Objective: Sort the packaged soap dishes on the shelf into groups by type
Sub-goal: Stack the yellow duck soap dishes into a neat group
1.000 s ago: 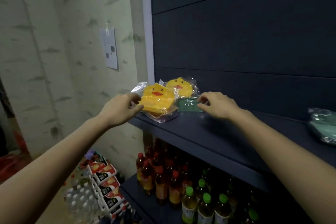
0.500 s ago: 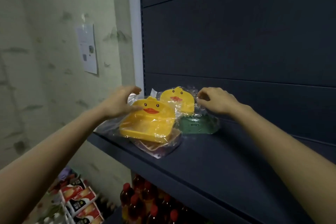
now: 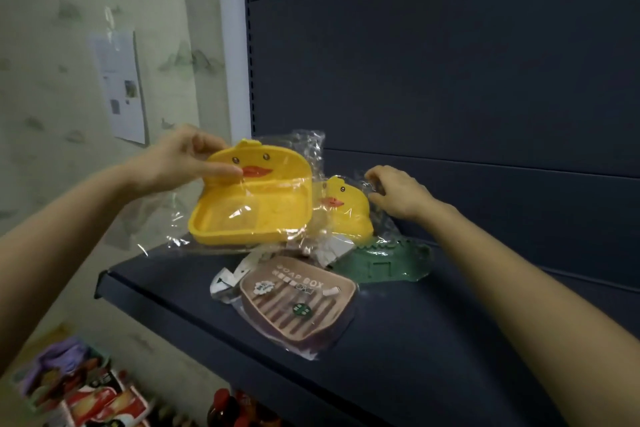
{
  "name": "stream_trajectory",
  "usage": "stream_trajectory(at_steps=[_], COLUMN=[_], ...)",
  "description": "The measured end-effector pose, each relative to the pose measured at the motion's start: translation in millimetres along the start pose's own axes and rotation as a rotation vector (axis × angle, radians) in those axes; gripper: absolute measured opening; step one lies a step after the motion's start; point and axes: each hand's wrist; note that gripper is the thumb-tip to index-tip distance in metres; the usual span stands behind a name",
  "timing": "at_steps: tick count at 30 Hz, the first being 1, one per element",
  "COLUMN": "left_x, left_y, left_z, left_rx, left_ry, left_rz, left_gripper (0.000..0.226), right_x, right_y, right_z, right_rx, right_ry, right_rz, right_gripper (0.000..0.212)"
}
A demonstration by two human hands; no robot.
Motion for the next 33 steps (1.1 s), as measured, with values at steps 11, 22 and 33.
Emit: stream_trajectory(at_steps=[11, 22, 33], left_x=[-15.0, -37.3, -49.0], left_y=[23.8, 16.2, -70.8], left_z=[38.7, 39.5, -30.7], left_rx=[-0.087, -0.057, 0.104], left_ry=[0.086, 0.000, -0.223], left_rz=[-0.267, -0.263, -0.005], left_gripper=[0.001, 0.014, 0.026], right_x=[-20.8, 12.8, 135.4], right_y=[-32.7, 45.9, 134.9], right_z=[24.3, 26.3, -21.0], right_rx=[0.137, 0.162, 0.367], right_ry=[-0.104, -0.131, -0.399], right_rz=[-0.024, -0.370, -0.306], right_gripper=[0.033, 0.030, 0.033])
Point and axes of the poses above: each hand's wrist, its own x-axis away from the middle knuckle, its own y-axis out of the back of the hand, z = x × y, and after that the axes turned 9 degrees about -z, right-handed
